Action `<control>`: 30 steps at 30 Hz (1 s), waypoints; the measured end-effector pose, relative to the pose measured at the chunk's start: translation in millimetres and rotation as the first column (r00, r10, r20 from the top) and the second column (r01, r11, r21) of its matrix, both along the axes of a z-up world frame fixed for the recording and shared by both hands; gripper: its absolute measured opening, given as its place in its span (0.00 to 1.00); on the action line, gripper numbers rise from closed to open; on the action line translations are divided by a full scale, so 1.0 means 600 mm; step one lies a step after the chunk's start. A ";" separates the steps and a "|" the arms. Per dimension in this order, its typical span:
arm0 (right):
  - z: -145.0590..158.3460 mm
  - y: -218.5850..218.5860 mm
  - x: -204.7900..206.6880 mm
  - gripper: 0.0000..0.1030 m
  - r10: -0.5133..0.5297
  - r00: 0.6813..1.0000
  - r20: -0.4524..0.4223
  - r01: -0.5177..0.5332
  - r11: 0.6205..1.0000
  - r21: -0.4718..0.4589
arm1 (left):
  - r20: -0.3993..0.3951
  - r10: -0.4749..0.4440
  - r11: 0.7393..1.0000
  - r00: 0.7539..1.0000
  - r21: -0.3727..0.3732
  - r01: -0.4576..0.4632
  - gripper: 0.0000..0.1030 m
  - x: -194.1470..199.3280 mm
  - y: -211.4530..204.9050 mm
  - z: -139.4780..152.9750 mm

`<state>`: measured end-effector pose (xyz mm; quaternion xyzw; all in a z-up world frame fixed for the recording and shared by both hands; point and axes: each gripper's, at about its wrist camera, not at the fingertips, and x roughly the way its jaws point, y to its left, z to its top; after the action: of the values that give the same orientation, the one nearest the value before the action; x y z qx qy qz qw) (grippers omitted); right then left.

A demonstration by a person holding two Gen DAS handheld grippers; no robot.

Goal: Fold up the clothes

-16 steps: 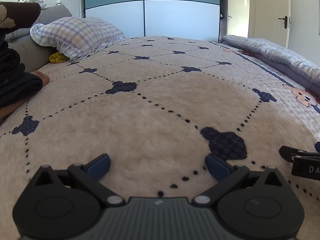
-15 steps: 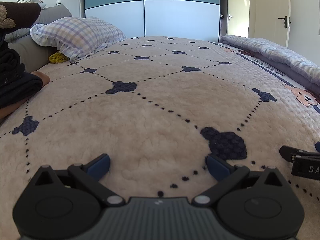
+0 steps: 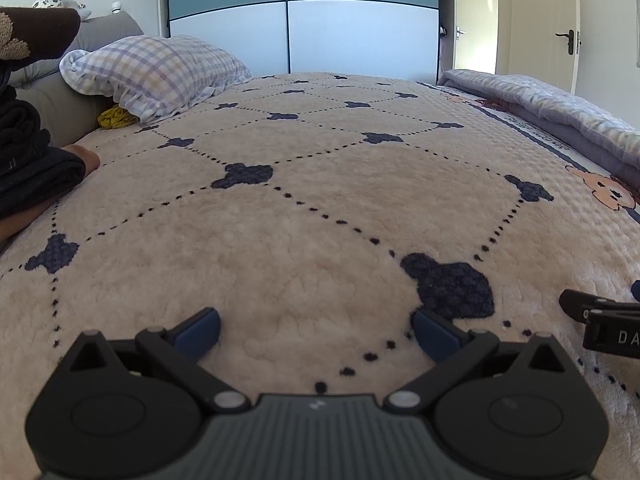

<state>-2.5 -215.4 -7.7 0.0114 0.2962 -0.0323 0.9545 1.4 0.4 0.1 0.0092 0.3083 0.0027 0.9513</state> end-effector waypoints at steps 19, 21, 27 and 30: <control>0.000 -0.001 -0.002 1.00 -0.001 1.000 -0.003 0.001 1.000 -0.004 | -0.005 0.000 1.000 1.000 0.006 0.000 1.00 -0.001 -0.003 -0.001; -0.001 0.001 0.000 1.00 -0.001 1.000 -0.003 0.001 1.000 -0.004 | -0.005 0.000 1.000 1.000 0.005 0.000 1.00 -0.001 -0.002 -0.001; -0.001 0.001 0.001 1.00 -0.001 1.000 -0.003 0.001 1.000 -0.004 | -0.007 0.000 1.000 1.000 0.007 0.000 1.00 -0.002 -0.002 -0.001; -0.001 0.001 0.000 1.00 -0.002 1.000 -0.005 0.002 1.000 -0.006 | -0.007 0.000 1.000 1.000 0.007 0.000 1.00 -0.001 -0.002 -0.001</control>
<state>-2.6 -214.6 -8.4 0.0087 0.2983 -0.0340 0.9538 0.6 -0.8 -0.2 0.0127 0.3117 0.0039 0.9501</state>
